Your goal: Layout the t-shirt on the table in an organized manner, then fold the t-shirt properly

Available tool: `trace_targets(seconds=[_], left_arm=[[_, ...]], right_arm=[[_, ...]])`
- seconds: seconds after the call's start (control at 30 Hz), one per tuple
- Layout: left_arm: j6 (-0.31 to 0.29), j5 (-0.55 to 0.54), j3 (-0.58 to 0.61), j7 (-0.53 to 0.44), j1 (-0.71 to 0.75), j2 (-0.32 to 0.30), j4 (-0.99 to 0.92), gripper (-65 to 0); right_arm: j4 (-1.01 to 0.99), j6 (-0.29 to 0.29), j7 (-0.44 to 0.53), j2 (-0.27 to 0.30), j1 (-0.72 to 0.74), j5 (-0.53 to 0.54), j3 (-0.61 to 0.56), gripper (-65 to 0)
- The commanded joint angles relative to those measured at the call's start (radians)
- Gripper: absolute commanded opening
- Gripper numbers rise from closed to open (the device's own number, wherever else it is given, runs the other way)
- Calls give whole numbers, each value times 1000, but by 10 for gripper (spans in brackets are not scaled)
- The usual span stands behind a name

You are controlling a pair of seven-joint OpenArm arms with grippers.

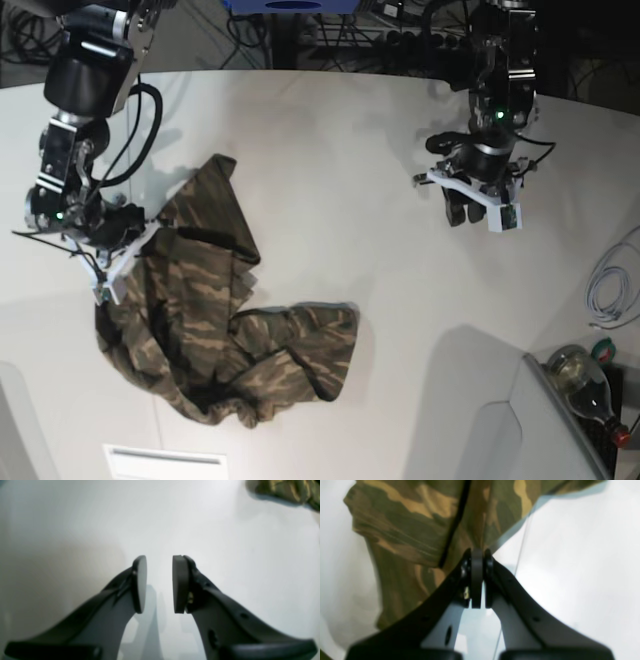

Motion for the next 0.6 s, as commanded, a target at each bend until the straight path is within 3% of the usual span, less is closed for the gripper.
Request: trace_targets(seconds=[0.0, 0.13, 0.23, 0.33, 0.5, 0.57], left_arm=[[4, 3, 6, -20, -31, 2, -17, -489], [4, 6, 133, -23, -171, 13, -148, -650], [4, 6, 244, -26, -265, 19, -204, -650], [4, 4, 339, -27, -383, 74, -266, -650], [4, 4, 359, -40, -593, 188, -501, -650], [4, 6, 371, -109, -682, 216, -666, -650]], right_arm=[[62, 8, 2, 4, 3, 29, -4, -650], [223, 8, -50, 16, -80, 70, -4, -650], [298, 8, -80, 39, -114, 70, -4, -650], [324, 8, -94, 54, -134, 69, -4, -650], [326, 8, -96, 62, -151, 67, -2, -650], [335, 8, -96, 66, -158, 67, -2, -650]])
